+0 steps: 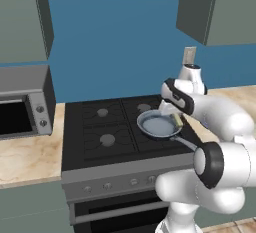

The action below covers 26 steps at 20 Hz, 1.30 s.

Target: Pick up the butter stick and place it in the pan. Then turn on the burner for the pan.

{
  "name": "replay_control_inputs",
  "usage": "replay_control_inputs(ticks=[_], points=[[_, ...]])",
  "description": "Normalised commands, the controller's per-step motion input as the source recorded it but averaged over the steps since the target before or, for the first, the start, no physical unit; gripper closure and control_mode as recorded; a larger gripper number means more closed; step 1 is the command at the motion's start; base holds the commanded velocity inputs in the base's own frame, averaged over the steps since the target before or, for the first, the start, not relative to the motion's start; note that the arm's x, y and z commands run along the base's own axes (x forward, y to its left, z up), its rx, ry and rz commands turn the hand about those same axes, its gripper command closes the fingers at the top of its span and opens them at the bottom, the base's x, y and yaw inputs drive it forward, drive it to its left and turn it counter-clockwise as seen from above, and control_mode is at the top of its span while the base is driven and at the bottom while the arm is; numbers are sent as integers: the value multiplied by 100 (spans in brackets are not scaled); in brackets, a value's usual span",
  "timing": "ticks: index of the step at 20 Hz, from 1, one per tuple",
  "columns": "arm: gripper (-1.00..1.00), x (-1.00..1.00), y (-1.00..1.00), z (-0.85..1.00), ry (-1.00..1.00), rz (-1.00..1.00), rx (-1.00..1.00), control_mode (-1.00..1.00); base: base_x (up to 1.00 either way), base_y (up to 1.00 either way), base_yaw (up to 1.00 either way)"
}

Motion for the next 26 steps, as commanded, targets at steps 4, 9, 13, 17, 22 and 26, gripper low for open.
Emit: replay_control_inputs(ticks=[4, 9, 13, 17, 22, 26], points=[[100, 2, 43, 0, 1, 0, 0, -100, 0, 0, 0], [100, 20, 20, 0, 1, -4, 0, -100, 0, 0, 0], [100, 23, 15, -5, 1, -8, 0, -100, 0, 0, 0], [100, 13, 3, -15, 4, -12, 0, -100, 0, 0, 0], [100, 6, 0, -27, 4, -13, 0, -100, 0, 0, 0], [100, 17, 0, -21, 2, -10, 0, -100, 0, 0, 0]])
